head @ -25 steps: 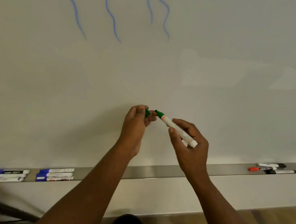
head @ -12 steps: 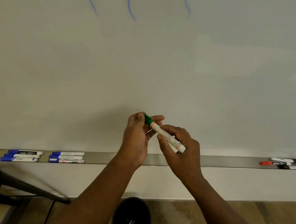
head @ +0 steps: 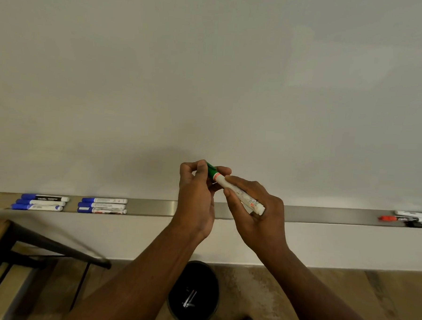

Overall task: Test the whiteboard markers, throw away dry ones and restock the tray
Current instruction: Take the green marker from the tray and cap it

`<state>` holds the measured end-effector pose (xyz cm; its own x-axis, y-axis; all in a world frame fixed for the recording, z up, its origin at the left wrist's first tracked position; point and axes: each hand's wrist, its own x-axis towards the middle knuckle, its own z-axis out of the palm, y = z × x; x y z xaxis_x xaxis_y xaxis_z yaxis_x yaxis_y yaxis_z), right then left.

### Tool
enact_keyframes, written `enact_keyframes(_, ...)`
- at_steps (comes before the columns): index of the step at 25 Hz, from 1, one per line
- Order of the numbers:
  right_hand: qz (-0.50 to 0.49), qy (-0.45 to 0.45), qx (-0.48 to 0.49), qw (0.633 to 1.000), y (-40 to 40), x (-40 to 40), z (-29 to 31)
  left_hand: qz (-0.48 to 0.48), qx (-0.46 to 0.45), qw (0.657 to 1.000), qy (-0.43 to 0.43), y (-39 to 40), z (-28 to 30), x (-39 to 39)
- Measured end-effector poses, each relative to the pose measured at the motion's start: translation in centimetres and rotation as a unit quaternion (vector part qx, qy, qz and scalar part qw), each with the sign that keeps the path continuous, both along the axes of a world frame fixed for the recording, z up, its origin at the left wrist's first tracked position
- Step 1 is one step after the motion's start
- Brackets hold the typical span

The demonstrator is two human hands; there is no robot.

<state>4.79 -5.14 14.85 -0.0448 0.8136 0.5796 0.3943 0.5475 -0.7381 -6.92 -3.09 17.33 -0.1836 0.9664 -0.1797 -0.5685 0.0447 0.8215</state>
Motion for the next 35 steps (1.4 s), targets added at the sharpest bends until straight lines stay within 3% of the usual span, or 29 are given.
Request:
enact_keyframes(5,0.017,0.031,-0.053,0.998,0.0,-0.6,-0.7,-0.005,-0.035,0.999,-0.005,0.4,-2.1,-0.6)
enact_keyframes(7,0.019,0.062,-0.112,0.992,0.1,-0.6,-1.6,-0.017,-0.072,0.993,0.094,1.0,-4.1,-1.2)
enact_keyframes(9,-0.007,0.087,-0.171,0.981,0.0,-0.5,-3.4,-0.036,-0.093,0.964,0.246,1.4,-6.6,-1.8)
enact_keyframes(11,-0.034,0.074,-0.204,0.976,-0.4,-0.2,-5.6,-0.059,-0.076,0.911,0.401,1.7,-9.1,-2.4)
enact_keyframes(15,-0.041,-0.032,-0.326,0.944,-2.3,0.6,-11.2,-0.100,0.001,0.753,0.651,2.5,-14.9,-5.2)
enact_keyframes(19,-0.002,-0.152,-0.502,0.851,-4.9,1.7,-18.2,-0.228,0.004,0.627,0.745,3.3,-19.0,-7.3)
enact_keyframes(22,0.035,-0.182,-0.605,0.775,-7.2,2.2,-22.3,-0.283,0.002,0.580,0.764,3.6,-20.5,-7.6)
enact_keyframes(24,0.070,-0.232,-0.623,0.744,-8.2,2.4,-23.4,-0.290,0.009,0.552,0.782,3.5,-21.4,-7.8)
enact_keyframes(26,0.112,-0.287,-0.606,0.733,-8.3,2.1,-23.8,-0.286,0.019,0.545,0.788,3.6,-22.0,-8.0)
enact_keyframes(35,0.112,-0.306,-0.605,0.726,-5.6,2.3,-24.8,-0.274,0.012,0.540,0.796,3.7,-22.0,-7.7)
